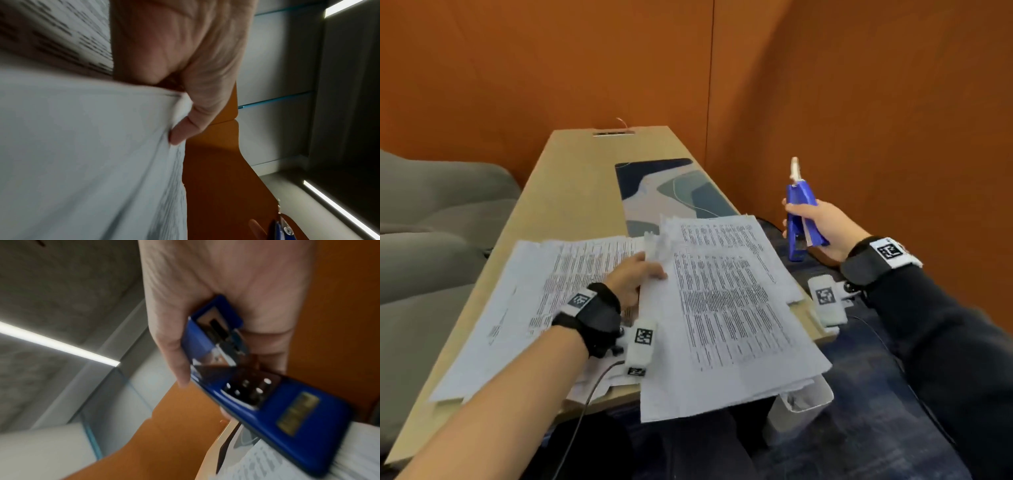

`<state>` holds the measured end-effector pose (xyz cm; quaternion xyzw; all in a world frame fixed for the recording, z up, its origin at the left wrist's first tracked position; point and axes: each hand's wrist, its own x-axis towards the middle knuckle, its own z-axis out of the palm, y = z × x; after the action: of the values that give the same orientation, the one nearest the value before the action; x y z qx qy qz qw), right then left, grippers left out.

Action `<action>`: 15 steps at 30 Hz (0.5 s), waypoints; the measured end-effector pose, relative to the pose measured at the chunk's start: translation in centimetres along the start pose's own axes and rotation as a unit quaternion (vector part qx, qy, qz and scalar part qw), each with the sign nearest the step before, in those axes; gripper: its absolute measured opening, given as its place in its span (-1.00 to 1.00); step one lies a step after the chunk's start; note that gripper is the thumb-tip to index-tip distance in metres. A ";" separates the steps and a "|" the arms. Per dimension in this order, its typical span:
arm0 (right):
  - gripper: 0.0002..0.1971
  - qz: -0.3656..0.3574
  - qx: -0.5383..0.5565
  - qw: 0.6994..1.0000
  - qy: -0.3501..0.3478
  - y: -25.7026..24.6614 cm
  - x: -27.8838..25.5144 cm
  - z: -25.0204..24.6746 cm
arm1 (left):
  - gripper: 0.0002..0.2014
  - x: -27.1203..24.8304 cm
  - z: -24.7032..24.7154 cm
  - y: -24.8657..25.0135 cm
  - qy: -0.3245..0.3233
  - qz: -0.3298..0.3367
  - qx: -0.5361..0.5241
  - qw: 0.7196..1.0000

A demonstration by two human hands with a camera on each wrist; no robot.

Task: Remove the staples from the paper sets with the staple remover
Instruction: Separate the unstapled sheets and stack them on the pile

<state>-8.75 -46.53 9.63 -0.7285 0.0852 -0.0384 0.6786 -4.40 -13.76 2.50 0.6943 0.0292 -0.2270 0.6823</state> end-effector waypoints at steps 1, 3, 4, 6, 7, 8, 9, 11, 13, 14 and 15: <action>-0.71 0.003 -0.046 0.998 -0.046 -0.1 -0.4 0.6 | -0.72 0.0 0.1 0.4 -0.010 -0.020 0.022 1.000; -0.51 -0.002 -0.148 0.981 -0.122 0.3 -1.1 2.4 | -0.85 0.1 0.1 1.1 -0.026 -0.036 0.058 0.997; -0.41 -0.009 -0.201 0.967 -0.156 0.7 -1.4 3.5 | -0.85 0.0 0.2 1.5 -0.028 -0.038 0.053 0.997; -0.36 -0.007 -0.309 0.926 -0.217 1.9 -1.8 5.8 | -0.84 0.2 0.0 2.0 -0.030 -0.043 0.018 0.998; -0.39 0.000 -0.355 0.905 -0.236 2.5 -1.7 6.8 | -0.84 0.6 -0.1 2.0 -0.030 -0.045 -0.003 0.999; -0.43 0.006 -0.393 0.886 -0.244 3.0 -1.7 7.7 | -0.86 0.7 -0.1 1.9 -0.040 -0.049 -0.014 0.998; -0.45 0.005 -0.427 0.870 -0.247 3.3 -1.6 8.4 | -0.79 1.4 -0.3 1.5 -0.046 -0.057 -0.018 0.997; -0.46 -0.010 -0.482 0.843 -0.238 3.5 -1.3 9.7 | -0.49 2.4 -0.1 0.8 -0.036 -0.081 -0.003 0.996; -0.49 -0.021 -0.526 0.817 -0.236 3.4 -1.2 10.6 | -0.65 2.7 0.6 0.4 -0.020 -0.079 -0.003 0.997; -0.50 -0.025 -0.544 0.804 -0.240 3.4 -1.1 11.0 | -0.78 2.4 1.0 0.4 -0.016 -0.079 -0.008 0.997; -0.52 -0.026 -0.558 0.793 -0.243 3.5 -1.0 11.3 | -0.82 2.2 1.4 0.3 -0.010 -0.077 -0.015 0.997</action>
<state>-8.03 -35.51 5.31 -0.9679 -0.0952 0.1764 0.1516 -2.68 -15.69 2.04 0.6773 0.0789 -0.2857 0.6734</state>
